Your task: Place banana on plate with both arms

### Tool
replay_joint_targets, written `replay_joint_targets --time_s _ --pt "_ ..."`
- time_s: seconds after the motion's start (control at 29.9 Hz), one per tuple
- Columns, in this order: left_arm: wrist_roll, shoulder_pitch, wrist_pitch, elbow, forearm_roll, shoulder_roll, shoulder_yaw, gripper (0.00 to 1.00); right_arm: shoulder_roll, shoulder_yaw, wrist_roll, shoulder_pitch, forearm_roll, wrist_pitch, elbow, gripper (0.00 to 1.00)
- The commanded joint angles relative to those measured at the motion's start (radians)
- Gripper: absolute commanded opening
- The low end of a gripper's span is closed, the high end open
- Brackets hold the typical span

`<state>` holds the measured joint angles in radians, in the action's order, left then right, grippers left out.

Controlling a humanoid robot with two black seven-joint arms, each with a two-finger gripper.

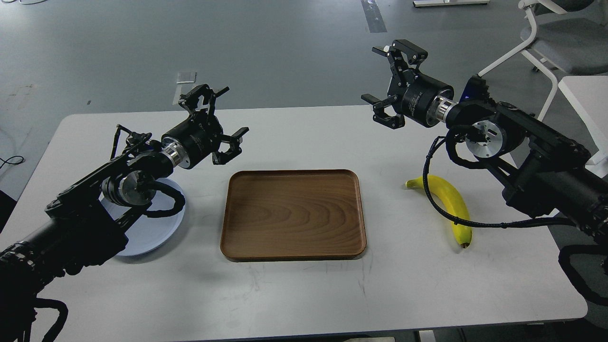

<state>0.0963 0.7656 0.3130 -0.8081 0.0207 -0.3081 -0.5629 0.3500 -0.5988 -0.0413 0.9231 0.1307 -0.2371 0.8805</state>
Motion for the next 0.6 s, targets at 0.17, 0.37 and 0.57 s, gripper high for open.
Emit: replay_joint_targets --time_s 0.17,0.37,0.57 --pt "0.002 0.000 -0.008 0.000 -0.001 0.012 0.000 0.98 -0.028 -0.004 -0.002 -0.015 0.001 -0.001 0.000 1.00" --pt "0.000 0.014 -0.002 0.007 -0.005 0.012 -0.008 0.98 -0.048 -0.004 -0.002 -0.021 0.003 -0.001 -0.002 1.00" --pt "0.089 0.012 -0.009 0.012 0.015 0.021 0.000 0.98 -0.051 -0.006 0.000 -0.021 0.003 -0.001 -0.002 1.00"
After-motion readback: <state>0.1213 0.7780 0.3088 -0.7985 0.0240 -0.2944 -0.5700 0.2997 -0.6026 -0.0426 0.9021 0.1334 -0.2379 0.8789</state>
